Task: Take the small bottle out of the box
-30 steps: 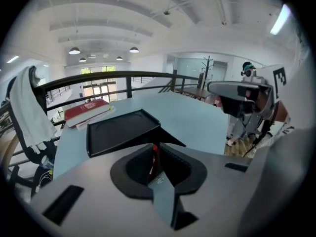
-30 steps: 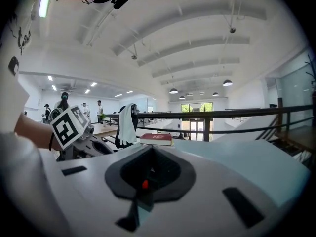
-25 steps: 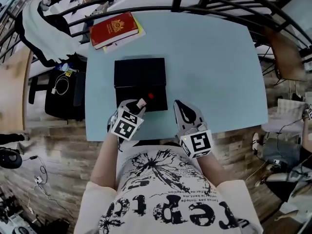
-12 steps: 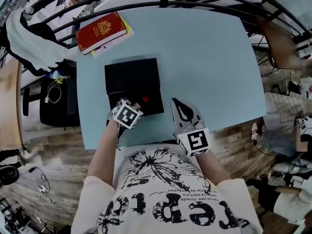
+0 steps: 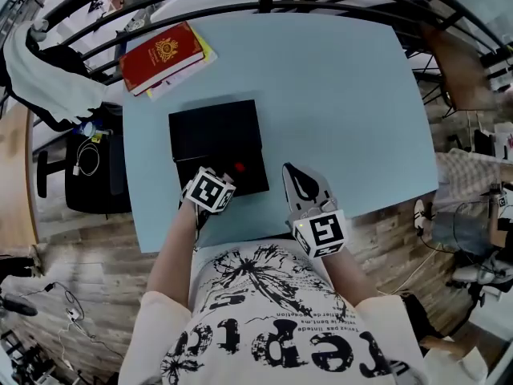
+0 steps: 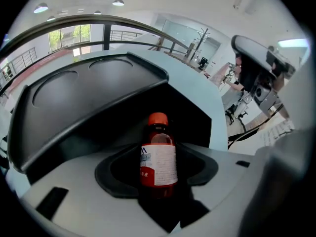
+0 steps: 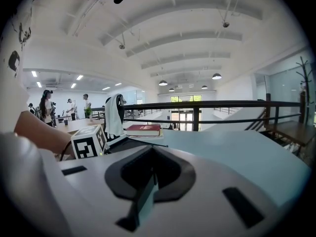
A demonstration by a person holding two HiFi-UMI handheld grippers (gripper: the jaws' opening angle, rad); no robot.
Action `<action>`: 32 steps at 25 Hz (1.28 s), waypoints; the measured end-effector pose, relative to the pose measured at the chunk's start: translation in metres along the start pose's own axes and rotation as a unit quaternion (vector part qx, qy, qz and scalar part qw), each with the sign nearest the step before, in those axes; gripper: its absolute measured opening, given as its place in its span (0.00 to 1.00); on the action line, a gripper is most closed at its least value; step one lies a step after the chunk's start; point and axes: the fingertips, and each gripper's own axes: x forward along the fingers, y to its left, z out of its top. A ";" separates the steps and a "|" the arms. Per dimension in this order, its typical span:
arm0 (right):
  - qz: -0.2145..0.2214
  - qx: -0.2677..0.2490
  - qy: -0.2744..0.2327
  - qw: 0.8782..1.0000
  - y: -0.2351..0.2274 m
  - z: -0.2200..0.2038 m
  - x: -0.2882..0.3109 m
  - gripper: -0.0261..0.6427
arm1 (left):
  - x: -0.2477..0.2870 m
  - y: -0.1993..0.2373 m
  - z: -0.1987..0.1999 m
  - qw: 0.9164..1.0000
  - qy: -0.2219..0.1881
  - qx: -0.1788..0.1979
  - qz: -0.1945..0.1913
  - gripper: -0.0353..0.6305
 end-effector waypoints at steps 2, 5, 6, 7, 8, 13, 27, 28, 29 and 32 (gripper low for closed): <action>0.002 0.003 0.001 1.000 0.000 0.001 0.001 0.06 | -0.001 0.000 0.000 1.000 -0.005 -0.003 -0.001 0.41; 0.005 0.001 -0.001 1.000 0.002 0.004 0.002 0.06 | -0.002 0.000 0.000 1.000 -0.004 0.006 0.015 0.40; 0.006 0.000 -0.002 1.000 0.002 0.006 0.001 0.06 | -0.003 0.001 0.001 1.000 -0.003 0.013 0.025 0.40; 0.007 -0.001 -0.003 1.000 0.002 0.008 0.001 0.06 | -0.006 0.002 0.002 0.999 -0.005 0.020 0.036 0.40; 0.009 -0.003 -0.005 1.000 0.002 0.009 -0.001 0.06 | -0.009 0.002 0.005 0.999 -0.011 0.025 0.045 0.40; 0.018 -0.009 -0.010 1.000 0.003 0.015 -0.011 0.06 | -0.038 -0.006 0.020 0.995 -0.063 0.020 0.070 0.40; 0.046 -0.034 -0.085 0.995 0.012 0.076 -0.046 0.06 | -0.186 -0.048 0.079 0.930 -0.326 -0.003 0.170 0.40; 0.047 -0.037 -0.094 0.994 0.012 0.083 -0.049 0.06 | -0.199 -0.053 0.085 0.920 -0.351 0.000 0.178 0.40; 0.048 -0.039 -0.101 0.993 0.011 0.088 -0.051 0.06 | -0.213 -0.058 0.090 0.909 -0.374 0.004 0.185 0.40; 0.054 -0.050 -0.111 0.991 0.013 0.100 -0.054 0.05 | -0.251 -0.069 0.100 0.876 -0.439 0.014 0.201 0.40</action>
